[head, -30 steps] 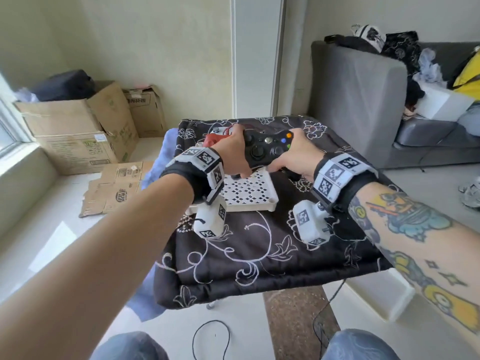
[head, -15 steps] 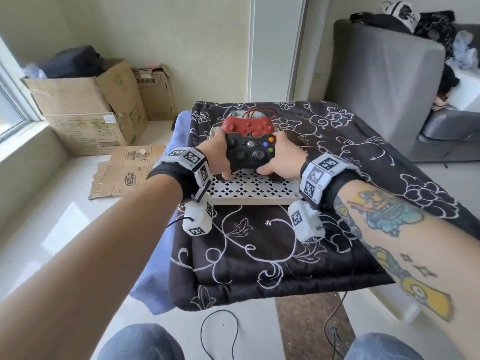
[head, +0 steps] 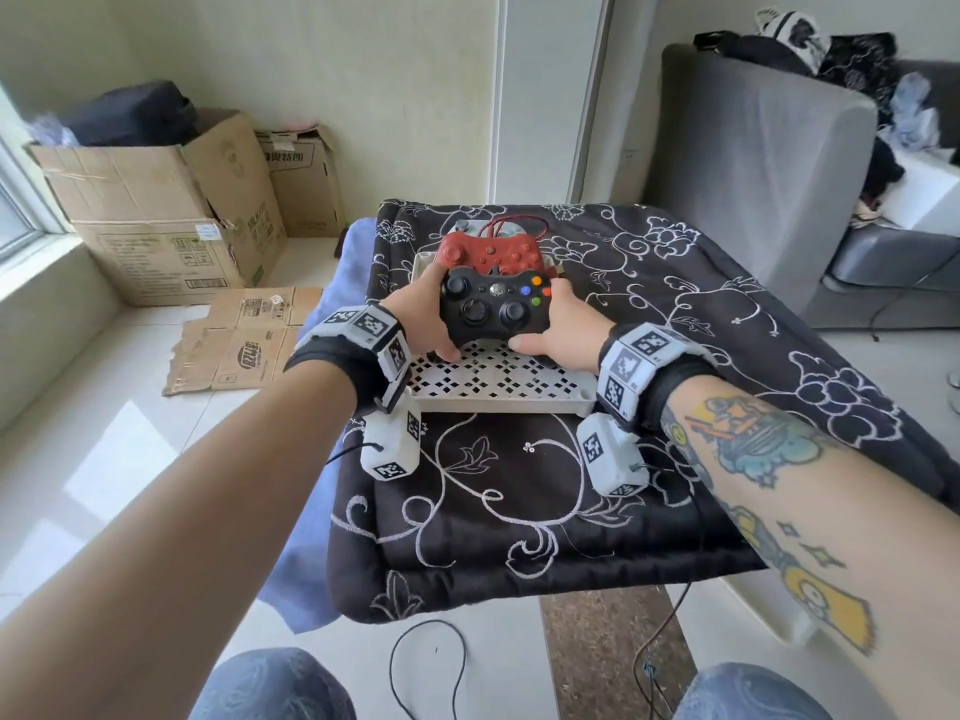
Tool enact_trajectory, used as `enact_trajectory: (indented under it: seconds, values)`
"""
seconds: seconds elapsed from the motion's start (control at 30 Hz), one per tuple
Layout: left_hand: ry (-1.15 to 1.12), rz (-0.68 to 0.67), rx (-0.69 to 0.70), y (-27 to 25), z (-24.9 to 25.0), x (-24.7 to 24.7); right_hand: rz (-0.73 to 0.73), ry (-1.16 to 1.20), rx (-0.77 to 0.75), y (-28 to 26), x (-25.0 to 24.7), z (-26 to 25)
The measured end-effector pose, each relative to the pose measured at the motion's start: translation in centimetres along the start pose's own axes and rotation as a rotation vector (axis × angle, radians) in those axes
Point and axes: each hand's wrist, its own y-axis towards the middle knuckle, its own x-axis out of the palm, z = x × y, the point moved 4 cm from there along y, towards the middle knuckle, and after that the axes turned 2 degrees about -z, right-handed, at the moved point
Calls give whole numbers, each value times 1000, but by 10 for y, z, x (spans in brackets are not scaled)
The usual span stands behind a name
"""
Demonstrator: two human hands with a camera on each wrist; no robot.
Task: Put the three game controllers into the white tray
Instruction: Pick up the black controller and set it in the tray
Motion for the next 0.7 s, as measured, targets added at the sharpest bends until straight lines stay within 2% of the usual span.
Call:
enact_trajectory:
  seconds: [0.17, 0.57, 0.7]
  values:
    - [46, 16, -5, -1, -2, 3, 5, -127, 18, -2, 2, -2]
    - [115, 51, -63, 4, -10, 7, 18, -155, 195, -6, 7, -2]
    - [130, 66, -94, 4, -10, 10, 45, -158, 112, -3, 8, 0]
